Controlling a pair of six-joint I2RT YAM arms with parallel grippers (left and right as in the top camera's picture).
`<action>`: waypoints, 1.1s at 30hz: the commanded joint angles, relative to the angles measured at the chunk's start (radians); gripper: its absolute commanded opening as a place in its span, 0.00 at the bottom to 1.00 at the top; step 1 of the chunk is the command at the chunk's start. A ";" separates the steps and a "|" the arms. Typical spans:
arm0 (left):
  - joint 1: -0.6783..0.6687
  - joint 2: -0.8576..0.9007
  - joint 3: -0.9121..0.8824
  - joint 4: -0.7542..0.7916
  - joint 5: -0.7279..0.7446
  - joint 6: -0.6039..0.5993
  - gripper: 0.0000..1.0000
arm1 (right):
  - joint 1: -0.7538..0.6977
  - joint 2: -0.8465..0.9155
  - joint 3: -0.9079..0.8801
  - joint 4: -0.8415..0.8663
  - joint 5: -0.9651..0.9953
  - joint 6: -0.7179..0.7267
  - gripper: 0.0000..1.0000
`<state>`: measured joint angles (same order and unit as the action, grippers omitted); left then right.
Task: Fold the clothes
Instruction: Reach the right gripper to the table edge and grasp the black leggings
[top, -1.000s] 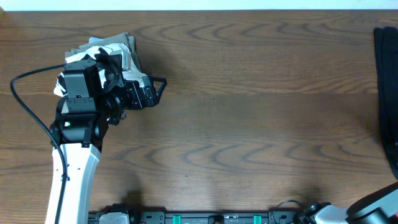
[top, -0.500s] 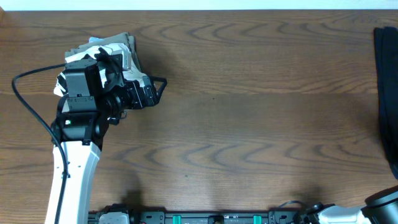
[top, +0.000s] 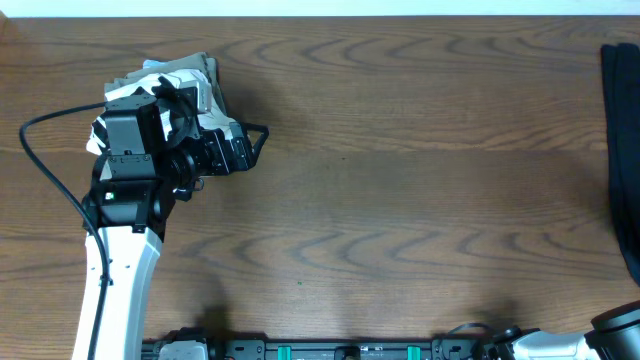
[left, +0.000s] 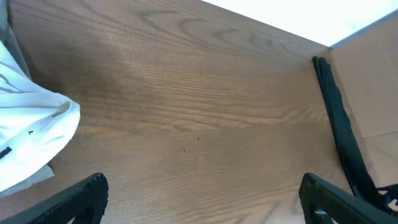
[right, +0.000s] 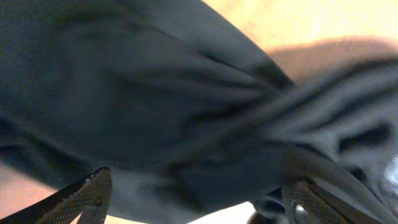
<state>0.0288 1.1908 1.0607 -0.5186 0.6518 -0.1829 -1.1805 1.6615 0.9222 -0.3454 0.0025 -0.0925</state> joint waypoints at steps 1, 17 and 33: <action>-0.003 0.005 0.017 -0.001 0.010 0.017 0.98 | 0.017 -0.036 0.050 -0.004 -0.118 -0.103 0.85; -0.003 0.005 0.017 -0.002 -0.009 0.017 0.98 | 0.022 0.015 0.065 -0.014 0.015 -0.216 0.86; -0.003 0.005 0.017 -0.005 -0.008 0.017 0.98 | 0.071 0.171 0.065 0.016 -0.027 -0.125 0.02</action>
<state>0.0288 1.1908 1.0607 -0.5209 0.6476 -0.1829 -1.1297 1.8126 0.9810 -0.3283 0.0154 -0.2813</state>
